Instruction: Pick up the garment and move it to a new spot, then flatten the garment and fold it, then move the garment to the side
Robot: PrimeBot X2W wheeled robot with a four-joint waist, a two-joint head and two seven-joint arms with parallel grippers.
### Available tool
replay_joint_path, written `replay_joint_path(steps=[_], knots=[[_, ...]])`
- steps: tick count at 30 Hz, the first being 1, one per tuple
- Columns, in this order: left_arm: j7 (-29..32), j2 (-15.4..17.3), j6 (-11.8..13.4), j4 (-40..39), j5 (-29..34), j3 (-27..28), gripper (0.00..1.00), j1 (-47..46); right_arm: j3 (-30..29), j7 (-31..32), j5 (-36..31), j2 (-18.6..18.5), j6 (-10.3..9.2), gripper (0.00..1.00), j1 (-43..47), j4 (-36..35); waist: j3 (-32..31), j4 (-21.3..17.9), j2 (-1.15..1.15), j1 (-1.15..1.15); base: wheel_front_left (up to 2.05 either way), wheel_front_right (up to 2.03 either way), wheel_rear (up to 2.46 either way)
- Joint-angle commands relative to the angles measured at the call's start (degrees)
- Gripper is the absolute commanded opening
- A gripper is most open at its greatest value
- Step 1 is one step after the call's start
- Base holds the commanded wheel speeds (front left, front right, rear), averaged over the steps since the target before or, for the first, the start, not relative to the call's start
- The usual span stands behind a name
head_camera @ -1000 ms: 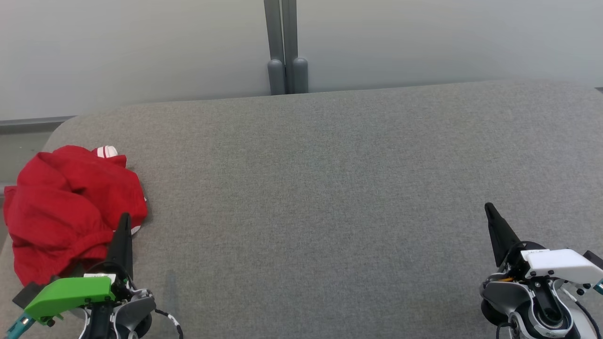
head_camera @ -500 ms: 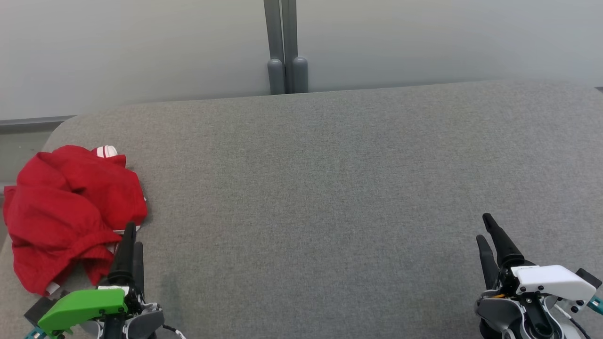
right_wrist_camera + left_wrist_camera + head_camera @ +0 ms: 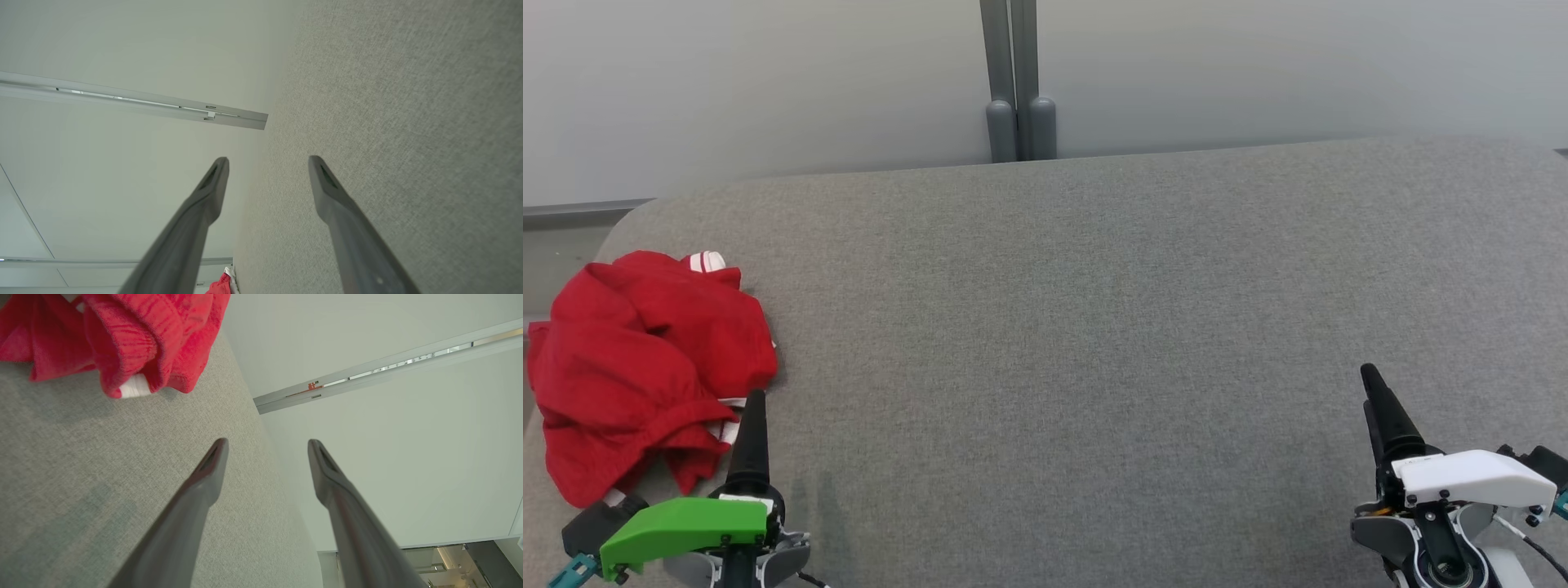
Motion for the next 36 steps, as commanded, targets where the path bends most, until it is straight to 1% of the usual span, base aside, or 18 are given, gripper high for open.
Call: replay_joint_path(steps=[1, 6, 16, 28, 36], knots=[[-0.6, 0.4, -0.1, -0.7, 3.1, -0.3, 1.0, -2.0, 0.1, -0.7, -2.6, -0.5, 0.11, 1.0, -1.6, -0.8, 0.0, 0.0, 0.0, 0.0, 0.0, 0.0, 0.0], [-1.8, 0.4, -0.1, -0.5, 10.3, -1.0, 1.0, -2.1, 0.5, -1.8, -9.0, -0.4, 0.12, 1.0, -1.9, -0.7, 0.1, 0.0, 0.0, 0.0, 0.0, 0.0, 0.0], [-3.9, 0.5, 0.5, 0.3, 22.1, -2.4, 1.0, -2.1, 2.0, -3.9, -20.8, -0.1, 0.13, 1.0, -1.8, -0.7, 0.2, 0.1, 0.0, 0.0, 0.0, 0.0, 0.0], [-6.1, 0.6, 1.9, 2.5, 33.2, -4.4, 1.0, -2.2, 4.0, -6.2, -33.5, -0.7, 0.14, 1.0, -2.2, 0.8, 0.3, 0.1, 0.0, 0.0, 0.0, 0.0, 0.0], [-7.5, 0.7, 2.8, 3.4, 39.6, -5.5, 1.0, -2.5, 3.9, -7.5, -40.8, -0.5, 0.15, 1.0, -2.2, 0.5, 0.3, 0.2, 0.0, 0.0, 0.0, 0.0, 0.0]])
